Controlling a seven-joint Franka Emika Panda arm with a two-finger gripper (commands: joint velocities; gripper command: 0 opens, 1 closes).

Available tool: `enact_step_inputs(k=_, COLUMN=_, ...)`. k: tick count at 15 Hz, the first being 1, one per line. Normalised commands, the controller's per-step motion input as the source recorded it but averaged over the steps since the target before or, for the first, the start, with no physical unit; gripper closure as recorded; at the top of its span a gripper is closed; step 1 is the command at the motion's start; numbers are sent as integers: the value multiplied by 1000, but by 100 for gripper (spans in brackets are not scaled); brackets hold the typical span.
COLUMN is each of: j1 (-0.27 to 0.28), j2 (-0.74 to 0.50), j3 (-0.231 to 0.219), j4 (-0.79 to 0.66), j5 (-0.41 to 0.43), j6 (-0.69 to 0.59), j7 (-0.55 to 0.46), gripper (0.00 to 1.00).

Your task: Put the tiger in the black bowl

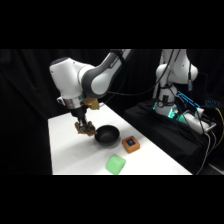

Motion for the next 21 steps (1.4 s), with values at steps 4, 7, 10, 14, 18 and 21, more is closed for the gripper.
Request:
enact_step_inputs(k=4, j1=-47, j2=-536, j3=5, j4=-713, j5=-82, j6=219, j7=-110, gripper=95)
enact_step_inputs(k=7, j1=-38, j2=-378, j3=28, j4=-578, j5=-66, j6=270, j7=-97, gripper=95)
enact_step_inputs(k=10, j1=-29, j2=-287, j3=40, j4=-491, j5=-62, j6=330, j7=-87, gripper=95)
enact_step_inputs(k=14, j1=-19, j2=-177, j3=31, j4=-327, j5=-89, j6=389, j7=-86, gripper=75)
enact_step_inputs(k=18, j1=-24, j2=-51, j3=14, j4=-155, j5=-79, j6=319, j7=-95, gripper=39)
enact_step_inputs(k=21, j1=-30, j2=-93, j3=18, j4=-134, j5=-33, j6=173, j7=-103, gripper=16)
